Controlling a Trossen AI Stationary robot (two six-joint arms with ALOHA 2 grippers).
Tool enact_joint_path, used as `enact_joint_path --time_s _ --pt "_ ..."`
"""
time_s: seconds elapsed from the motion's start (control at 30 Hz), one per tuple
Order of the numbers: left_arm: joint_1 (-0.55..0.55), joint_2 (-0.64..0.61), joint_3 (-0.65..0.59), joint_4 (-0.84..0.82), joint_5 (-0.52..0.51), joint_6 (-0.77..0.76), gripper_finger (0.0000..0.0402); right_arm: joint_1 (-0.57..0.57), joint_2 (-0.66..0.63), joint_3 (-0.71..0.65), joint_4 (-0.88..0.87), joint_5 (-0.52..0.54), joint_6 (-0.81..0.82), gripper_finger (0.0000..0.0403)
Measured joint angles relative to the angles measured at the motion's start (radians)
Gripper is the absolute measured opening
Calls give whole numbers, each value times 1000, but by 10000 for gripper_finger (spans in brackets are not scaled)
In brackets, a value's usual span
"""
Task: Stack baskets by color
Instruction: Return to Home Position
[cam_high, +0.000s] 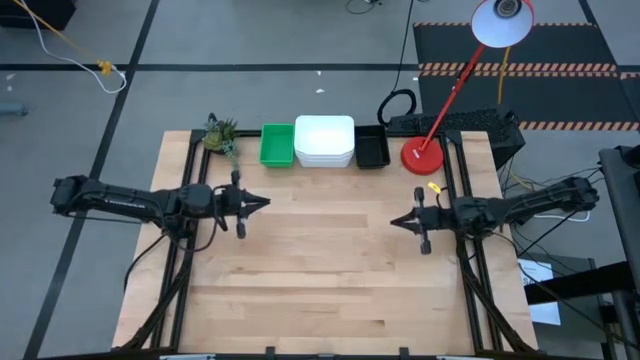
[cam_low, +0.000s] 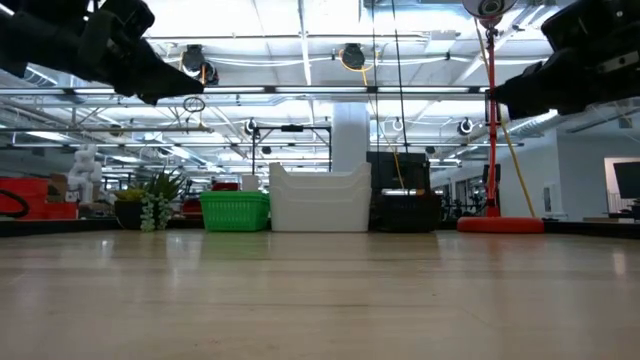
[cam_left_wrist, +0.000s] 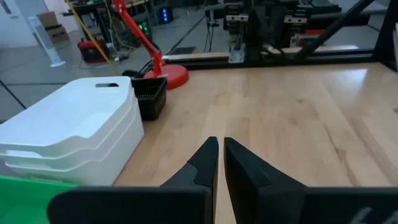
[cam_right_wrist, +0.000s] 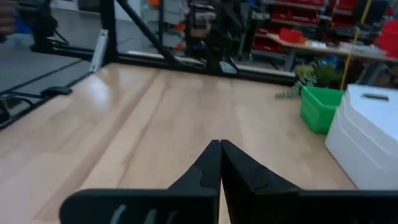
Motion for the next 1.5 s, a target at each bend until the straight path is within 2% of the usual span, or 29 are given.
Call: enact_joint_path --time_s 0.13,0.43,0.6,0.8,1.07,1.33,1.5 --pt "0 -28 -28 28 2 1 28 0 -25 0 -8 -31 -16 0" --pt "0 -82 -70 71 2 2 28 0 -56 -37 -5 -29 -27 0" --pt "0 -89 -88 88 52 21 28 0 -86 -74 80 -28 -57 0" --pt "16 -89 -93 87 55 24 28 0 -133 -77 48 -28 -80 0" --pt "39 -89 -93 84 104 13 28 0 -252 -79 32 -25 -148 0" --pt "39 -89 -93 84 104 4 28 -1 -443 -80 -97 1 -170 0" --pt "39 -89 -93 86 105 2 28 -3 -450 -80 -151 6 -169 0"
